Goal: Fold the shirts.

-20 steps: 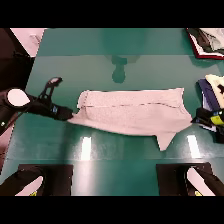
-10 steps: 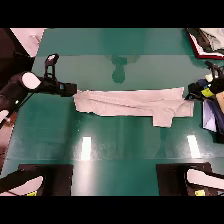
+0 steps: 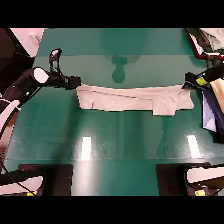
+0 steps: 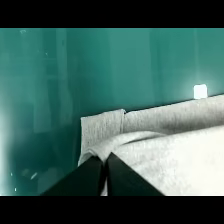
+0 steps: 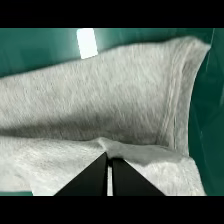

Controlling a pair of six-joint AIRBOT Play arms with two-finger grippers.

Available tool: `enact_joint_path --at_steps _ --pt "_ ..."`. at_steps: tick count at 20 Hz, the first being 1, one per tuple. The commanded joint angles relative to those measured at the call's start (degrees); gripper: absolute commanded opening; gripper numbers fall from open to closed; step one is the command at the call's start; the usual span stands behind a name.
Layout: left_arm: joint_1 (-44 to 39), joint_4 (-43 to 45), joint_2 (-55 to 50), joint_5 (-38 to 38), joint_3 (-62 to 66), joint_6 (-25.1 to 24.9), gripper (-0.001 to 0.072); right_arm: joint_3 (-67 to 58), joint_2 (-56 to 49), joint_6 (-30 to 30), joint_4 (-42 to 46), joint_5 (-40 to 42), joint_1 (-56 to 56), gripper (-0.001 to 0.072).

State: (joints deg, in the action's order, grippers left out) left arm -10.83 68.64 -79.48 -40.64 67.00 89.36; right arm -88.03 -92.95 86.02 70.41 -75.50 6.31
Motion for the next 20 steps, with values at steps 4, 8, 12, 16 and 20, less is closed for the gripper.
enact_joint_path --at_steps 4,8,12,16,20 --pt "1.09 0.39 -0.15 2.91 0.35 3.65 0.0501 -1.88 -1.55 -4.39 -8.02 3.04 1.86 0.0497" --pt "1.75 -0.17 -0.17 -8.26 1.44 0.04 0.0499 -1.84 -1.57 -9.7 -7.78 -7.98 8.26 0.0503" --pt "1.64 -1.16 -0.28 -14.49 1.42 -2.38 0.0031 -1.81 -2.43 -11.8 -8.0 -9.18 16.02 0.0675" --pt "1.64 -5.44 -0.28 -14.49 1.38 -2.78 0.0031 -1.81 -8.68 -16.22 -16.65 -11.34 19.28 0.0674" --pt "1.64 -6.34 -0.28 -14.49 1.38 -2.78 0.0024 -1.88 -14.56 -20.61 -18.23 -12.0 17.66 0.0673"
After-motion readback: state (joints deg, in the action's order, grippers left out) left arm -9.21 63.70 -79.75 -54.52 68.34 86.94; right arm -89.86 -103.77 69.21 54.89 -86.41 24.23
